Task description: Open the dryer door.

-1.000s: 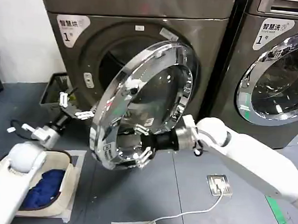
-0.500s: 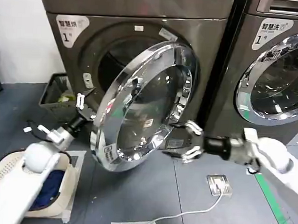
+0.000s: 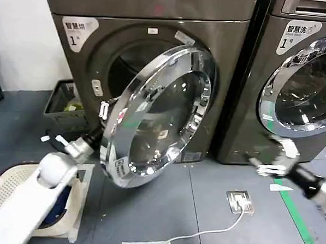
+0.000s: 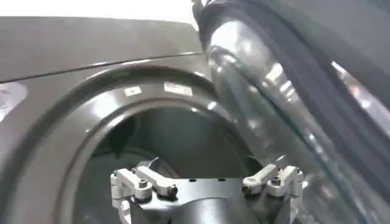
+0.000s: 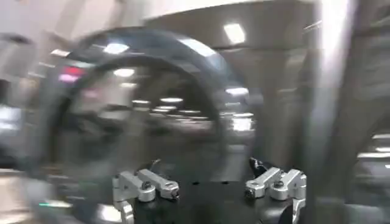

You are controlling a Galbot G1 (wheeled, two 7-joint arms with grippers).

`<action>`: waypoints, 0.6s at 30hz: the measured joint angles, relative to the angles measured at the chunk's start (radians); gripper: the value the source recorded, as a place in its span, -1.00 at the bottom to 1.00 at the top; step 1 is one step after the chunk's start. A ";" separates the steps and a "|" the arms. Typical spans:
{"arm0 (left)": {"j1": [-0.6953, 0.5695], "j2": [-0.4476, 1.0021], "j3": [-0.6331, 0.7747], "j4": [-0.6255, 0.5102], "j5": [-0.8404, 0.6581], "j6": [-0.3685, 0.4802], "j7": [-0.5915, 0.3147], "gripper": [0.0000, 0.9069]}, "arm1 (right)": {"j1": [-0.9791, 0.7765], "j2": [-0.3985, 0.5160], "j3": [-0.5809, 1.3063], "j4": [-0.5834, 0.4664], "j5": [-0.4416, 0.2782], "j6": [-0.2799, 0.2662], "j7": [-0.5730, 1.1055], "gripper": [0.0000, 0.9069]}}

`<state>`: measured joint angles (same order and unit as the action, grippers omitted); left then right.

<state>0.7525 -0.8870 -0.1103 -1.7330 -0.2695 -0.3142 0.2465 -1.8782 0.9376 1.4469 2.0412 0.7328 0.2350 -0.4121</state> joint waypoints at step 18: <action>-0.175 -0.073 0.262 0.041 -0.025 -0.011 -0.005 1.00 | 0.055 0.422 0.368 -0.121 -0.367 -0.132 0.297 1.00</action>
<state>0.5770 -0.9599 0.1521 -1.6916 -0.2943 -0.3254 0.2411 -1.8227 1.3599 1.8145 1.9199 0.3661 0.1025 -0.1152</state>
